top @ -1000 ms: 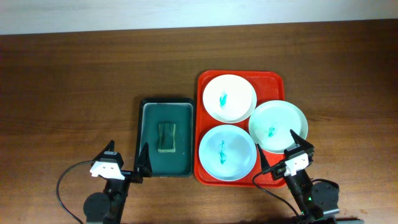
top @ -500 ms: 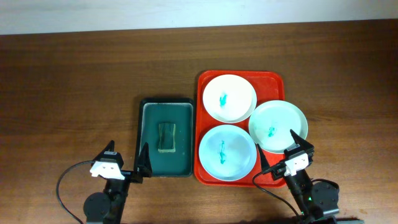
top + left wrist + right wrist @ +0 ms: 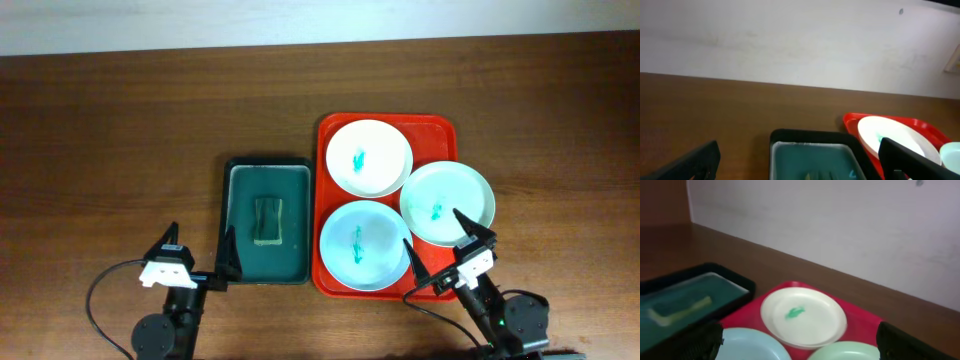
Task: Clean dirty plates on tray and stack at the side
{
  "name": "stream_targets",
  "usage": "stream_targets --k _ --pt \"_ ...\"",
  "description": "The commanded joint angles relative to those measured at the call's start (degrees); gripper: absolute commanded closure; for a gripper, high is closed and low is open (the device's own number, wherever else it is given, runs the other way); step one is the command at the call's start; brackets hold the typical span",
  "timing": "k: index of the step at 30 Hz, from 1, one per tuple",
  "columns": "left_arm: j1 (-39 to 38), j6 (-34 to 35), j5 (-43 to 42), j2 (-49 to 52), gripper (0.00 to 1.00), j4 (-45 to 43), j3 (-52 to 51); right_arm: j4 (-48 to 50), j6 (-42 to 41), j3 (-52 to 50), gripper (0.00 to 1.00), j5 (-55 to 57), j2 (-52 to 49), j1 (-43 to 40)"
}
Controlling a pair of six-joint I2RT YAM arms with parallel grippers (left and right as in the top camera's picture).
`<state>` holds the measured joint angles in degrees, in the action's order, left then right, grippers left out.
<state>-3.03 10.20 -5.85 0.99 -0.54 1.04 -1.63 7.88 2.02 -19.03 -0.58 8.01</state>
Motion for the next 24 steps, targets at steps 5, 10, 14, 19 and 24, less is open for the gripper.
stream_targets --k 5,10,14,19,24 --pt "0.31 -0.92 -1.38 20.24 0.01 15.10 27.76 -20.57 -2.84 30.93 0.02 -2.40 -13.38 -0.15" --pt "0.31 -0.92 -5.57 46.99 0.01 41.66 56.87 -42.80 -5.35 55.47 0.02 -2.32 -33.68 -0.15" --pt "0.31 -0.90 -5.53 60.48 0.00 52.30 67.71 -48.39 -5.40 63.04 0.02 -7.82 -42.77 -0.15" --pt "-0.68 -2.91 -12.41 70.05 0.07 57.07 67.56 -54.62 -7.61 63.04 0.02 -9.64 -47.65 -0.15" --pt "-10.36 -5.51 -4.39 85.02 0.33 57.83 67.36 -62.23 -15.78 62.90 0.01 -6.82 -57.33 -0.15"
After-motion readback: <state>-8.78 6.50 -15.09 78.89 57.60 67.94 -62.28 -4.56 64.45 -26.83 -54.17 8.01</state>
